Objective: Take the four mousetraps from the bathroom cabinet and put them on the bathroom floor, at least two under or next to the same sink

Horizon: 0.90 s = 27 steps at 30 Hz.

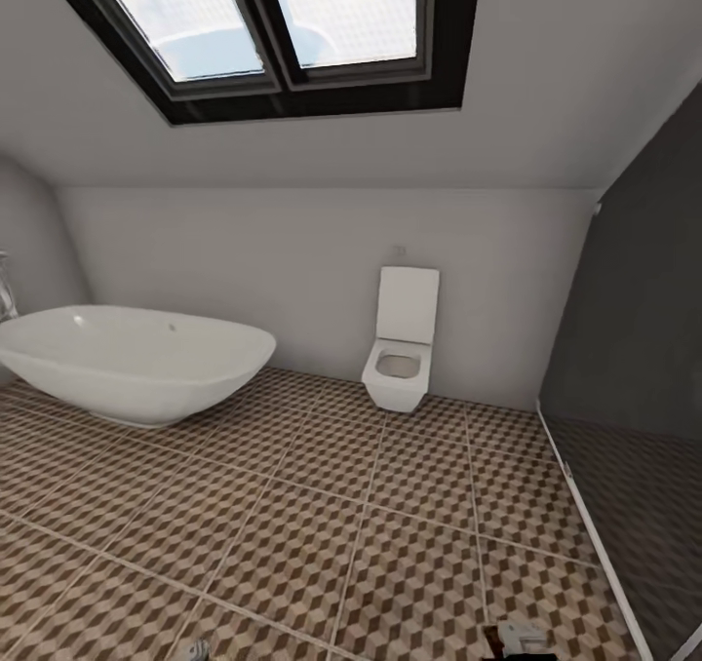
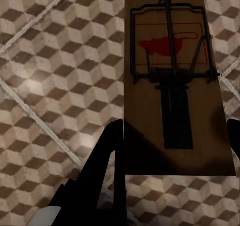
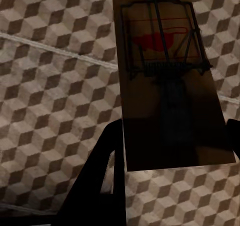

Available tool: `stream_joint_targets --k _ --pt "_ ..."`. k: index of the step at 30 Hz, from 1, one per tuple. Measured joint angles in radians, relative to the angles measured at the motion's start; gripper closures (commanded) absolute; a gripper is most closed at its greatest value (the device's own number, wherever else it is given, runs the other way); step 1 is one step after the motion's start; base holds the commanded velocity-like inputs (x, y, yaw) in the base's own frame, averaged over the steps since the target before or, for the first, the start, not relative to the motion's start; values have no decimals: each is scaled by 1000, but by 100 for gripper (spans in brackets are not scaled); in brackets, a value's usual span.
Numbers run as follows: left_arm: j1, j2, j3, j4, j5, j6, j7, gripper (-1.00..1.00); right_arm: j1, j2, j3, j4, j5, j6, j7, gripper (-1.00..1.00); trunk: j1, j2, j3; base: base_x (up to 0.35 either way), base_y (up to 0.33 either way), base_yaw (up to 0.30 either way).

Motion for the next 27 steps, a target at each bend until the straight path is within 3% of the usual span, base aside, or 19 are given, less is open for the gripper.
stream_joint_targets --k 27 --pt "0 -1 0 0 -1 -1 0 100 0 -1 0 0 0 0 0 100 0 0 0 0 0 272"
